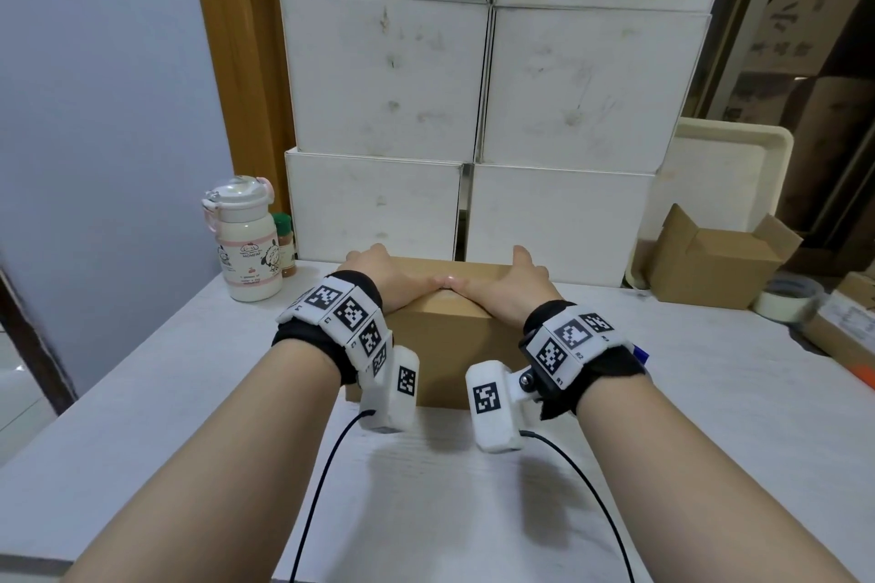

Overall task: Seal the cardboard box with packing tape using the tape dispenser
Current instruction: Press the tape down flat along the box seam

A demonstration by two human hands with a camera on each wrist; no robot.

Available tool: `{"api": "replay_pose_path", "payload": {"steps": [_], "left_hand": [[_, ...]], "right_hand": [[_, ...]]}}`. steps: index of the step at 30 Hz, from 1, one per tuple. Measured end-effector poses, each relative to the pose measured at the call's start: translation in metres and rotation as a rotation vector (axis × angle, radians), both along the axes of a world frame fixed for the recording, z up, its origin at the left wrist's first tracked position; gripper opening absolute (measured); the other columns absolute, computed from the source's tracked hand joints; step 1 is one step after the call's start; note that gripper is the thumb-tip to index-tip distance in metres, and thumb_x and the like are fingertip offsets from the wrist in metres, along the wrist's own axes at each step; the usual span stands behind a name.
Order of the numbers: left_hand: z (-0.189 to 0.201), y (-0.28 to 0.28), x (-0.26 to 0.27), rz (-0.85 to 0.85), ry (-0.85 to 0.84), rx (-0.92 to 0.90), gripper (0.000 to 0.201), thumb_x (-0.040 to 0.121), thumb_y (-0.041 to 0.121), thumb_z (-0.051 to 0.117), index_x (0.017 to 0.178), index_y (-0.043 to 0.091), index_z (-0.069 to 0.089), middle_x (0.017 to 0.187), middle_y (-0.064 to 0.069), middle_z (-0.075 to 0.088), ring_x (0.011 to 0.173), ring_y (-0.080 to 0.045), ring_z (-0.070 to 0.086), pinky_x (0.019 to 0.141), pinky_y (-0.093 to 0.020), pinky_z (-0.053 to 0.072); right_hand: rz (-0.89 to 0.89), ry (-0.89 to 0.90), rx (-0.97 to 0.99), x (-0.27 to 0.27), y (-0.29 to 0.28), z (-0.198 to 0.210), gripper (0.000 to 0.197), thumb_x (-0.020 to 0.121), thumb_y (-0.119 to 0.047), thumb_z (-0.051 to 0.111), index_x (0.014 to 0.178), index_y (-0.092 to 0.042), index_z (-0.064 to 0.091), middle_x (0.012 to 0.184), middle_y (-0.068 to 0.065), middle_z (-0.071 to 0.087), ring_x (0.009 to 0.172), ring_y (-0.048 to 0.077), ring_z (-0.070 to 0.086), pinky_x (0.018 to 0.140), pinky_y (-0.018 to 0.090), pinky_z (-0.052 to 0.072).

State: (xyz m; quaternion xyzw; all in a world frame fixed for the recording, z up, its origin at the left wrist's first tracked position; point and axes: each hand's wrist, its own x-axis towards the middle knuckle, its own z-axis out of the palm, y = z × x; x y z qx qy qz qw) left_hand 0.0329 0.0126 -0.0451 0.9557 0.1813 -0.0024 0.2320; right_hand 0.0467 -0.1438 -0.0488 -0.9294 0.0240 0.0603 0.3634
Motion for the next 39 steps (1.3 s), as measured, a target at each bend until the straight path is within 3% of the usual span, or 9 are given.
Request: {"api": "replay_pose_path", "payload": {"steps": [5, 9, 15, 18, 22, 25, 29, 32, 39], "left_hand": [[0.000, 0.004, -0.001, 0.005, -0.029, -0.052, 0.091, 0.073, 0.065, 0.060, 0.142, 0.012, 0.033, 0.144, -0.008, 0.042, 0.127, -0.026, 0.046, 0.099, -0.035, 0.041], [-0.001, 0.012, -0.007, 0.014, -0.067, -0.154, 0.081, 0.083, 0.053, 0.059, 0.145, 0.012, 0.028, 0.147, -0.007, 0.038, 0.132, -0.026, 0.041, 0.104, -0.034, 0.037], [-0.001, 0.015, -0.016, 0.105, -0.071, -0.239, 0.076, 0.087, 0.050, 0.055, 0.142, 0.003, 0.031, 0.142, -0.012, 0.044, 0.126, -0.028, 0.046, 0.084, -0.028, 0.035], [-0.003, 0.014, -0.018, 0.127, -0.069, -0.278, 0.074, 0.088, 0.051, 0.054, 0.140, 0.002, 0.038, 0.139, -0.012, 0.049, 0.122, -0.028, 0.050, 0.080, -0.027, 0.034], [-0.001, 0.009, -0.021, 0.136, -0.040, -0.304, 0.083, 0.080, 0.063, 0.055, 0.136, 0.004, 0.041, 0.131, -0.011, 0.054, 0.110, -0.027, 0.054, 0.075, -0.027, 0.036], [-0.001, 0.010, -0.020, 0.145, -0.043, -0.326, 0.080, 0.080, 0.060, 0.058, 0.135, 0.003, 0.043, 0.128, -0.011, 0.055, 0.095, -0.024, 0.051, 0.073, -0.028, 0.037], [-0.004, 0.014, -0.016, 0.151, -0.048, -0.330, 0.075, 0.085, 0.053, 0.056, 0.136, 0.001, 0.042, 0.132, -0.014, 0.054, 0.114, -0.029, 0.054, 0.077, -0.028, 0.037], [-0.005, 0.017, -0.015, 0.155, -0.051, -0.368, 0.068, 0.089, 0.047, 0.053, 0.136, -0.001, 0.042, 0.132, -0.016, 0.054, 0.117, -0.030, 0.054, 0.082, -0.028, 0.038], [-0.005, 0.017, -0.015, 0.183, -0.097, -0.368, 0.045, 0.098, 0.025, 0.040, 0.125, -0.009, 0.052, 0.130, -0.023, 0.055, 0.121, -0.035, 0.052, 0.096, -0.036, 0.042]], "right_hand": [[0.017, -0.026, 0.012, 0.002, -0.002, 0.000, 0.089, 0.087, -0.047, 0.058, 0.151, -0.023, 0.001, 0.155, 0.010, 0.018, 0.136, 0.031, 0.034, 0.106, 0.038, 0.033], [0.026, -0.040, 0.025, 0.001, -0.004, -0.001, 0.079, 0.094, -0.036, 0.050, 0.151, -0.020, -0.002, 0.157, 0.012, 0.014, 0.137, 0.032, 0.033, 0.108, 0.037, 0.031], [-0.032, -0.066, 0.054, -0.001, -0.005, -0.001, 0.070, 0.099, -0.028, 0.041, 0.151, -0.018, -0.004, 0.155, 0.014, 0.021, 0.136, 0.032, 0.035, 0.108, 0.039, 0.030], [-0.083, -0.066, 0.082, -0.002, -0.004, -0.001, 0.072, 0.097, -0.033, 0.043, 0.150, -0.012, 0.000, 0.147, 0.018, 0.035, 0.129, 0.033, 0.043, 0.095, 0.034, 0.037], [-0.086, -0.002, 0.130, -0.005, -0.001, 0.001, 0.098, 0.080, -0.058, 0.058, 0.148, -0.013, 0.005, 0.144, 0.011, 0.040, 0.129, 0.030, 0.043, 0.092, 0.034, 0.038], [-0.084, 0.004, 0.084, -0.005, 0.000, 0.003, 0.095, 0.077, -0.054, 0.064, 0.145, -0.009, 0.016, 0.141, 0.009, 0.044, 0.127, 0.028, 0.046, 0.087, 0.032, 0.038], [-0.072, 0.005, 0.056, -0.003, -0.003, 0.003, 0.086, 0.086, -0.047, 0.059, 0.146, -0.006, 0.013, 0.145, 0.011, 0.039, 0.131, 0.029, 0.041, 0.098, 0.033, 0.037], [-0.068, 0.005, 0.048, -0.003, -0.005, 0.003, 0.077, 0.092, -0.041, 0.052, 0.146, -0.005, 0.011, 0.146, 0.013, 0.038, 0.132, 0.030, 0.040, 0.100, 0.034, 0.036], [-0.091, -0.037, 0.036, -0.001, -0.004, 0.002, 0.050, 0.101, -0.023, 0.035, 0.142, 0.000, 0.018, 0.133, 0.018, 0.050, 0.121, 0.032, 0.050, 0.080, 0.029, 0.034]]}}
